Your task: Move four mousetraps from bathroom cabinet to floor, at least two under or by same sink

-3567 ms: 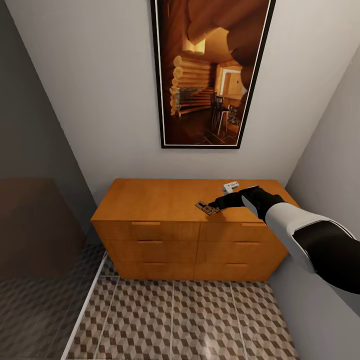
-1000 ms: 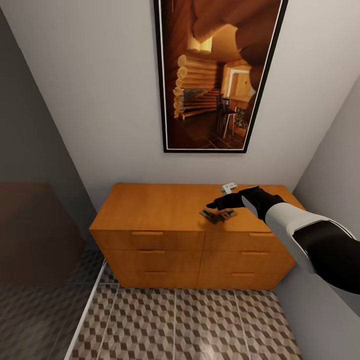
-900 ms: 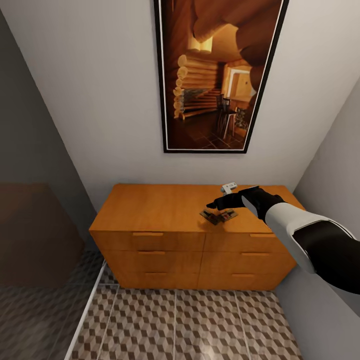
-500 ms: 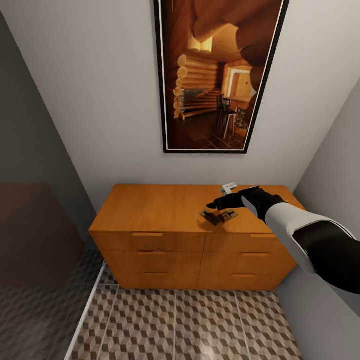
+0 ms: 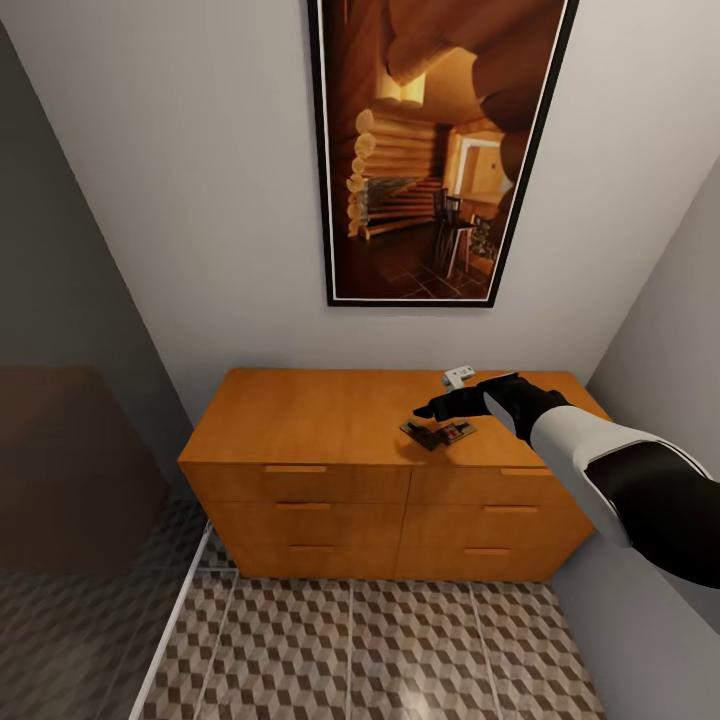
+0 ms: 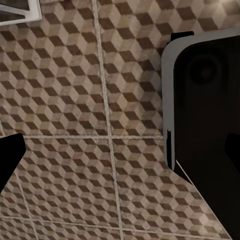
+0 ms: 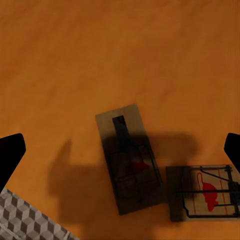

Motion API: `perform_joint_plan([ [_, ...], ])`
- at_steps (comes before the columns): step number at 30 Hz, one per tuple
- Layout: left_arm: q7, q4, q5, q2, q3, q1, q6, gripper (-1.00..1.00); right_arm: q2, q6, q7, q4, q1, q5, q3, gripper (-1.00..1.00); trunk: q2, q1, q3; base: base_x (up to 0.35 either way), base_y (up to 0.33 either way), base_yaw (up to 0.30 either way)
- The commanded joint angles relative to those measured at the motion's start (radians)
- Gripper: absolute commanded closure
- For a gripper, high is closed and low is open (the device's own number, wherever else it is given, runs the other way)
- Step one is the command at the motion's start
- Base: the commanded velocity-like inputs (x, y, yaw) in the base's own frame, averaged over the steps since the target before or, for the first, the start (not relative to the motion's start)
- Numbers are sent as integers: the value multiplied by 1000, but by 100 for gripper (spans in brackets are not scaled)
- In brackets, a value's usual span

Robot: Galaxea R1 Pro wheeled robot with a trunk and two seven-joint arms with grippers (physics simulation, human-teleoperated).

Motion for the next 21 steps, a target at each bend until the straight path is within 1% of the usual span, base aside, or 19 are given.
perform_joint_plan([
  [1, 0, 3, 7, -1, -8, -1, -5, -100, -1, 8, 2, -2, 0, -10, 8, -100, -2, 1, -2, 0, 0, 0],
  [21, 0, 3, 7, -1, -9, -1, -5, -100, -2, 11, 1, 14, -1, -10, 8, -100, -2, 1, -2, 0, 0, 0],
])
